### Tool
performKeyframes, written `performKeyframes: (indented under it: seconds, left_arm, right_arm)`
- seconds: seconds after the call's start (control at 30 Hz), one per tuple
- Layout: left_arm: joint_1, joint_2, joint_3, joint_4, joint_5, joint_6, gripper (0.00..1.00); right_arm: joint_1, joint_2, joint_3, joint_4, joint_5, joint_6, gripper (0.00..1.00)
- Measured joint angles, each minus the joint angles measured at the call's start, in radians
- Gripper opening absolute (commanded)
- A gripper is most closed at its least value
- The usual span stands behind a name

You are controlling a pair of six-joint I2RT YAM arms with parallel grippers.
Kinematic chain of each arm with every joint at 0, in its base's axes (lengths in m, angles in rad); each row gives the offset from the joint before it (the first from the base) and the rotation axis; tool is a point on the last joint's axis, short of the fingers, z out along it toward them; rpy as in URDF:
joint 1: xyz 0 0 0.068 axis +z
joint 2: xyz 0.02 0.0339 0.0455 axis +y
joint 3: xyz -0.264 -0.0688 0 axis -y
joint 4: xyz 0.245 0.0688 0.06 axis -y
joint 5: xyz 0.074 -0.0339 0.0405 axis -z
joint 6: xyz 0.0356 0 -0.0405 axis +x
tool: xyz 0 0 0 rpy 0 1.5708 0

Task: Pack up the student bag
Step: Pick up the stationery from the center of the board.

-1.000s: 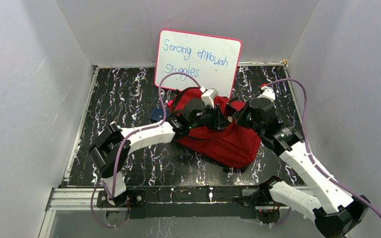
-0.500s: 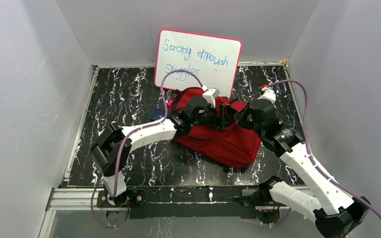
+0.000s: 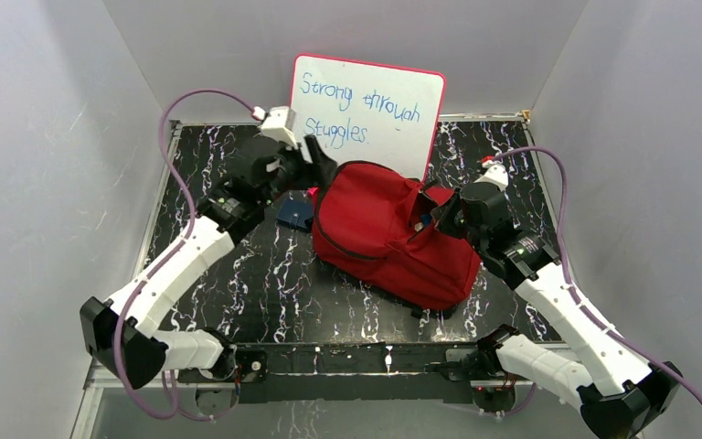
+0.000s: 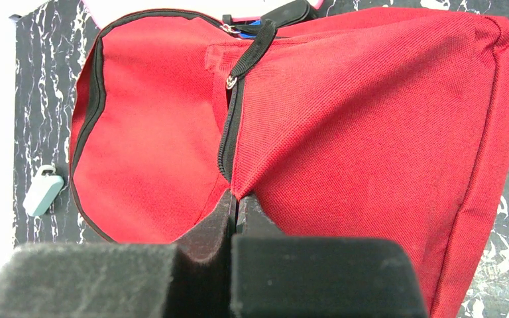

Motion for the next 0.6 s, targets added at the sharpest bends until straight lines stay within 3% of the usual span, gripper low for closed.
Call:
performKeyframes:
  seconds: [0.13,0.27,0.6]
  left_arm:
    - [0.135,0.038,0.013,-0.121,-0.029,0.052,0.72]
    - [0.177,0.149,0.013,-0.204,0.018,0.085,0.78]
    - [0.248,0.188,-0.051,-0.175,0.171,0.056,0.78]
  right_arm:
    - [0.000,0.004,0.000,0.003,-0.001,-0.004,0.00]
    - [0.000,0.008,0.000,0.007,-0.001,-0.022,0.00]
    - [0.000,0.035,0.000,0.015,-0.007,-0.051,0.00]
